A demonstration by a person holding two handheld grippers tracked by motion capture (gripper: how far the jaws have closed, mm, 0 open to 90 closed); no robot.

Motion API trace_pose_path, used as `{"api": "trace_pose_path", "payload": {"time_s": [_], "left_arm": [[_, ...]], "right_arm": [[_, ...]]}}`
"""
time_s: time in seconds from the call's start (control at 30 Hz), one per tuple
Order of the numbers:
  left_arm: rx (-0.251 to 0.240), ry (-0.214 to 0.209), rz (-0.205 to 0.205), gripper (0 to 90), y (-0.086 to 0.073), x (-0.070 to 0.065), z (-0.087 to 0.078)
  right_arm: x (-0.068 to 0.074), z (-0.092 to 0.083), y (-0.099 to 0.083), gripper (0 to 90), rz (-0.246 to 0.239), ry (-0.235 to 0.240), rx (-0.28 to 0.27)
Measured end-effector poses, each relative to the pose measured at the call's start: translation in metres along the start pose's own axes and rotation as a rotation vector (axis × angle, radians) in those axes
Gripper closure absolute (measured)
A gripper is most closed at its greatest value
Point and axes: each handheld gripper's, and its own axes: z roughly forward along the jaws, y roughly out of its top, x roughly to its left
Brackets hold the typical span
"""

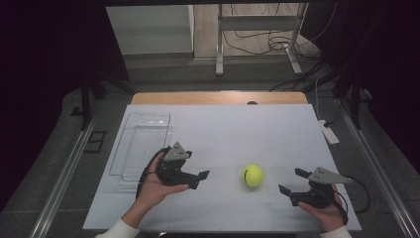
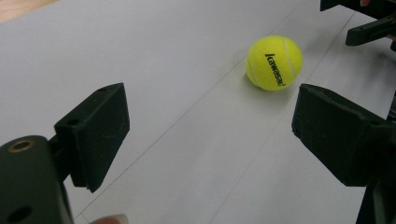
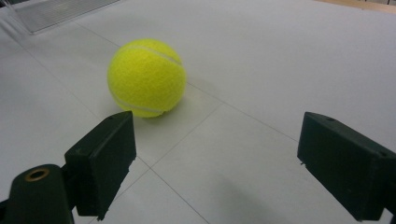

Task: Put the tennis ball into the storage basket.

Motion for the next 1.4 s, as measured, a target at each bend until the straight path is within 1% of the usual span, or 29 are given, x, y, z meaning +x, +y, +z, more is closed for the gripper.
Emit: {"api": "trace_pose_path", "payload": {"time_s": [0.27,0.6,0.63,0.73,0.87,1.4], "left_arm": [[0.014,-0.016,0.006,12.4,0.002,-0.002,0.008],[0.014,-0.032,0.007,12.4,0.006,-0.004,0.012],[0.014,-0.036,0.013,12.4,0.008,-0.006,0.013],[0.015,-0.039,0.016,12.4,0.009,-0.007,0.014],[0.017,-0.046,0.020,12.3,0.012,-0.008,0.017],[0.017,-0.079,0.039,12.2,0.023,-0.017,0.030]], "right_arm": [[-0.001,0.000,0.000,12.3,0.002,-0.002,-0.001],[-0.001,0.001,0.000,12.2,0.001,-0.001,0.005],[-0.001,0.001,0.000,12.3,-0.001,-0.001,0.007],[-0.001,0.001,0.000,12.3,-0.001,0.000,0.001],[-0.001,0.001,0.000,12.3,-0.002,-0.001,0.008],[-0.002,0.002,0.000,12.3,0.000,-0.003,0.007]]}}
